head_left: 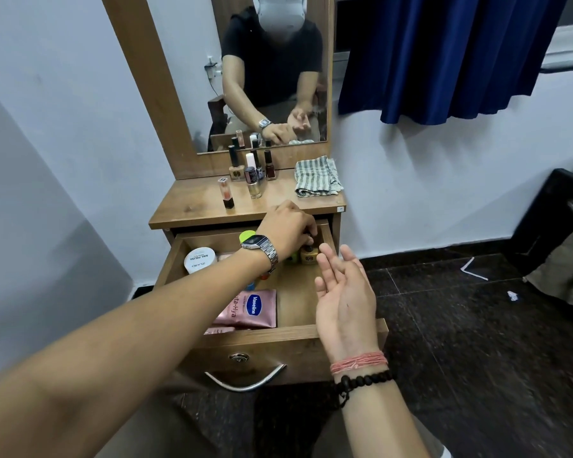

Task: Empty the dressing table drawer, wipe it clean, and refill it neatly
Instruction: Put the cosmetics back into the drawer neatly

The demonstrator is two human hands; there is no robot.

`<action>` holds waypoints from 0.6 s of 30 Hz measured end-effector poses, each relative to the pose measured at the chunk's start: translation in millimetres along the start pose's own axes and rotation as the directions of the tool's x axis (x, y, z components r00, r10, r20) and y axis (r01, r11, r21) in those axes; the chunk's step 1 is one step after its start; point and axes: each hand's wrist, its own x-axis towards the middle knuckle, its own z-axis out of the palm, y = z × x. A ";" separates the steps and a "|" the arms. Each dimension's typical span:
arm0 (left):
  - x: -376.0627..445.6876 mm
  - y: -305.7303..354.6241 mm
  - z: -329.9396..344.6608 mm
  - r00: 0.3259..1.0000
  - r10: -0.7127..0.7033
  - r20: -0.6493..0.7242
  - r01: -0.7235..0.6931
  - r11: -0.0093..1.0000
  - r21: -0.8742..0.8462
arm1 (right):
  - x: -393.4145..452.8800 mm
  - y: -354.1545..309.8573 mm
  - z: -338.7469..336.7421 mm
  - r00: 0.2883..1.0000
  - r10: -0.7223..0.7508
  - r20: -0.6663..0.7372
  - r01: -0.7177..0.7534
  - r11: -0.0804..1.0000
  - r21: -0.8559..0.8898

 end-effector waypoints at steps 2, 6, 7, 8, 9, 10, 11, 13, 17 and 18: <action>1.9 -1.5 3.4 1.000 -0.006 -0.007 0.006 1.000 0.006 | 0.3 0.4 0.8 1.000 0.001 -0.001 -0.001 1.000 -0.004; 3.8 0.0 8.2 1.000 -0.006 -0.015 0.007 0.999 0.031 | 1.1 0.6 0.5 1.000 0.002 -0.006 -0.002 1.000 -0.010; 3.6 0.5 8.8 1.000 -0.010 -0.016 0.011 0.999 0.039 | 1.0 0.6 0.2 1.000 0.002 -0.006 -0.002 1.000 -0.009; 3.2 0.9 9.4 1.000 -0.014 -0.016 0.015 0.999 0.046 | 0.8 0.7 -0.1 1.000 0.002 -0.006 -0.003 1.000 -0.010; 2.9 1.0 10.1 1.000 -0.018 -0.017 0.019 0.998 0.054 | 0.6 0.8 -0.5 1.000 0.003 -0.006 -0.003 1.000 -0.012; 2.5 1.2 10.9 1.000 -0.019 -0.020 0.020 0.998 0.064 | 0.2 0.7 -0.7 1.000 0.003 -0.005 -0.003 1.000 -0.016; 2.0 1.6 11.6 1.000 -0.018 -0.023 0.019 0.997 0.076 | 0.1 0.6 -0.9 1.000 0.003 -0.002 -0.003 1.000 -0.018; 1.6 2.4 13.1 1.000 -0.013 -0.024 0.015 0.995 0.100 | -0.2 0.4 -0.8 1.000 0.001 -0.001 -0.001 1.000 -0.022; 1.7 3.8 14.4 1.000 -0.016 -0.011 0.017 0.992 0.129 | -1.9 0.2 0.0 1.000 -0.001 -0.005 0.001 0.999 -0.032; 1.4 4.5 13.9 1.000 -0.015 -0.004 0.015 0.991 0.130 | -2.1 0.3 0.1 1.000 -0.003 -0.006 0.003 0.999 -0.035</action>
